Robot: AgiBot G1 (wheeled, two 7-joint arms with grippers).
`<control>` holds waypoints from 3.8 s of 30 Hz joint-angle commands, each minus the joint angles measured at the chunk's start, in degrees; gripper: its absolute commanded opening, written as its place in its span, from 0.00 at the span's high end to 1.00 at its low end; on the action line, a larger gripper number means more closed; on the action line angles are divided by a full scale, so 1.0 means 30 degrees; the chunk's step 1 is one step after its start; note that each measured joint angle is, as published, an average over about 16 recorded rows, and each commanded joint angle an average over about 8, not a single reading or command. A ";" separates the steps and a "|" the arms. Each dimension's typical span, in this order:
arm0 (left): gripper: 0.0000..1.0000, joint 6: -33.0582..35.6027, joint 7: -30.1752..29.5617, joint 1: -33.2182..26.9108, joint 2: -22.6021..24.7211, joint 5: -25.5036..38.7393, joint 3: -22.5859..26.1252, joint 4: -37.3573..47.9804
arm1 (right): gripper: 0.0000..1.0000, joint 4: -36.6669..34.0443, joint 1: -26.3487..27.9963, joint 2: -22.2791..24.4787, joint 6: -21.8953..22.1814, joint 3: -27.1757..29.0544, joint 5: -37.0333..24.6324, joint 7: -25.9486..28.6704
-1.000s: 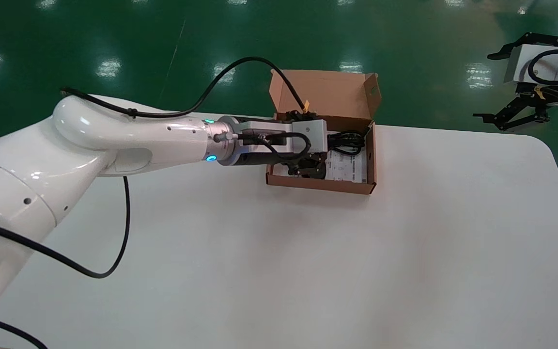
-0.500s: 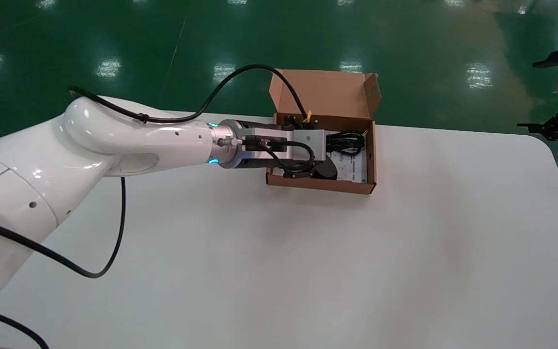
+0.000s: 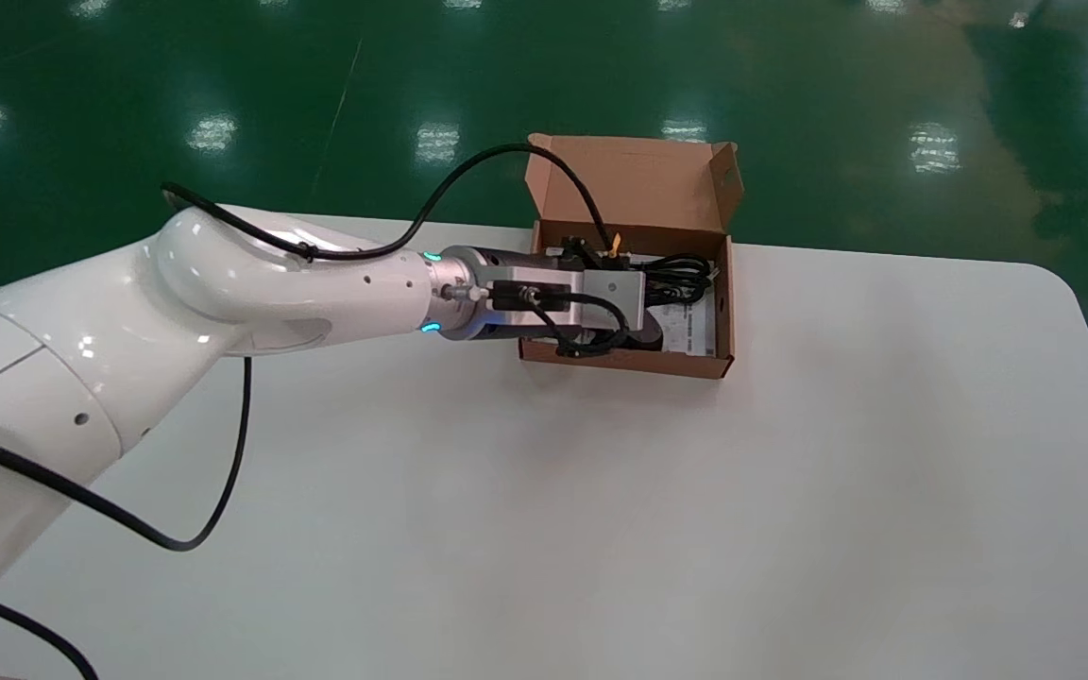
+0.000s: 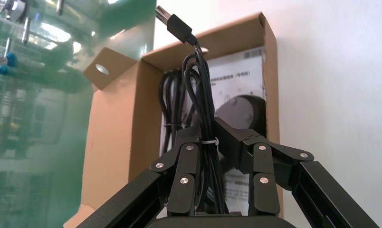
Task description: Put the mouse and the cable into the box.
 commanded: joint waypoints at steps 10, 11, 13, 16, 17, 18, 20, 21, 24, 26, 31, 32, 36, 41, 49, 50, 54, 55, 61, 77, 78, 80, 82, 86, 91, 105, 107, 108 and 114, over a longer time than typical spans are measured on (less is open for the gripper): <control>0.00 -0.0596 -0.0830 -0.0263 0.0003 0.0171 0.1152 -0.0416 | 0.00 0.0014 0.0336 0.0264 -0.0412 -0.0036 -0.0048 0.0008; 0.00 -0.0622 -0.0875 -0.0277 0.0002 0.0165 0.1200 -0.0437 | 0.00 0.0011 0.0316 0.0250 -0.0454 -0.0005 -0.0003 0.0004; 0.00 -0.0685 -0.0965 -0.0302 0.0000 0.0159 0.1316 -0.0487 | 0.00 0.0005 0.0281 0.0220 -0.0548 0.0055 0.0082 -0.0001; 0.00 -0.0748 -0.1042 -0.0327 -0.0003 0.0153 0.1437 -0.0538 | 0.00 -0.0005 0.0249 0.0187 -0.0641 0.0112 0.0163 0.0002; 0.00 -0.0761 -0.1054 -0.0331 -0.0004 0.0153 0.1463 -0.0549 | 0.00 -0.0006 0.0248 0.0187 -0.0655 0.0118 0.0171 0.0001; 0.00 -0.0773 -0.1064 -0.0335 -0.0005 0.0153 0.1484 -0.0559 | 0.00 -0.0007 0.0247 0.0187 -0.0667 0.0123 0.0177 0.0001; 0.00 -0.0790 -0.1076 -0.0342 -0.0005 0.0149 0.1507 -0.0573 | 0.00 -0.0010 0.0238 0.0184 -0.0687 0.0137 0.0194 0.0001; 0.00 -0.0790 -0.1073 -0.0342 -0.0004 0.0146 0.1500 -0.0571 | 0.00 -0.0011 0.0235 0.0185 -0.0687 0.0140 0.0197 0.0001; 0.00 -0.0788 -0.1062 -0.0343 -0.0004 0.0142 0.1470 -0.0561 | 0.00 -0.0013 0.0230 0.0187 -0.0682 0.0140 0.0197 0.0002; 0.00 -0.0786 -0.1054 -0.0342 -0.0004 0.0141 0.1447 -0.0552 | 0.00 -0.0013 0.0229 0.0188 -0.0673 0.0139 0.0196 0.0003; 0.00 -0.0770 -0.1035 -0.0337 -0.0004 0.0140 0.1404 -0.0531 | 0.00 -0.0013 0.0229 0.0188 -0.0644 0.0133 0.0189 0.0007; 0.00 -0.0760 -0.1030 -0.0334 -0.0003 0.0140 0.1393 -0.0526 | 0.00 -0.0012 0.0229 0.0186 -0.0636 0.0130 0.0185 0.0007; 0.00 -0.0635 -0.1090 -0.0251 -0.0094 0.0108 0.1230 -0.0600 | 0.00 0.0139 0.0099 0.0210 -0.0653 0.0199 0.0283 0.0119; 0.00 0.0236 -0.1630 0.0369 -0.0812 -0.0147 0.0078 -0.1255 | 0.00 0.1356 -0.0956 0.0406 -0.0918 0.0800 0.1121 0.1008; 0.00 0.2562 -0.3071 0.2024 -0.2729 -0.0826 -0.2995 -0.3003 | 0.00 0.4621 -0.3786 0.0927 -0.1639 0.2415 0.3370 0.3389; 0.00 0.2859 -0.3255 0.2236 -0.2974 -0.0912 -0.3388 -0.3227 | 0.00 0.5039 -0.4148 0.0994 -0.1732 0.2622 0.3657 0.3693; 0.00 0.4032 -0.3982 0.3070 -0.3940 -0.1255 -0.4937 -0.4108 | 0.00 0.6685 -0.5574 0.1256 -0.2095 0.3435 0.4791 0.4893; 0.00 0.4329 -0.4166 0.3282 -0.4185 -0.1341 -0.5329 -0.4332 | 0.00 0.7103 -0.5936 0.1323 -0.2188 0.3642 0.5079 0.5198; 0.00 0.6091 -0.5258 0.4536 -0.5637 -0.1856 -0.7657 -0.5657 | 0.00 0.9577 -0.8080 0.1717 -0.2734 0.4865 0.6782 0.7002; 0.00 1.0794 -0.8173 0.7883 -0.9512 -0.3228 -1.3870 -0.9192 | 0.00 1.6179 -1.3802 0.2770 -0.4193 0.8130 1.1329 1.1816; 0.00 1.1081 -0.8350 0.8087 -0.9748 -0.3311 -1.4248 -0.9408 | 0.00 1.6582 -1.4151 0.2834 -0.4282 0.8329 1.1607 1.2109; 0.00 1.1673 -0.8717 0.8509 -1.0236 -0.3484 -1.5031 -0.9853 | 0.00 1.7413 -1.4872 0.2967 -0.4466 0.8740 1.2179 1.2715; 0.00 1.2259 -0.9080 0.8925 -1.0719 -0.3655 -1.5804 -1.0293 | 0.00 1.8236 -1.5584 0.3098 -0.4648 0.9147 1.2746 1.3315; 0.00 1.3437 -0.9810 0.9764 -1.1689 -0.3999 -1.7361 -1.1179 | 0.00 1.9890 -1.7018 0.3361 -0.5013 0.9964 1.3885 1.4521; 0.00 1.4901 -1.0717 1.0806 -1.2896 -0.4426 -1.9295 -1.2279 | 0.00 2.1946 -1.8799 0.3689 -0.5468 1.0981 1.5300 1.6020; 0.00 1.7431 -1.2142 1.2595 -1.4958 -0.5178 -2.2623 -1.4175 | 0.00 2.5460 -2.1903 0.4254 -0.6255 1.2727 1.7756 1.8385; 0.00 1.7367 -1.2112 1.2558 -1.4906 -0.5174 -2.2539 -1.4126 | 0.00 2.5366 -2.1823 0.4246 -0.6233 1.2692 1.7704 1.8330; 0.00 1.7328 -1.2098 1.2534 -1.4876 -0.5169 -2.2489 -1.4096 | 0.00 2.5311 -2.1773 0.4240 -0.6222 1.2668 1.7671 1.8303; 0.00 1.7135 -1.2031 1.2403 -1.4730 -0.5122 -2.2239 -1.3955 | 0.00 2.5060 -2.1533 0.4198 -0.6166 1.2532 1.7489 1.8188</control>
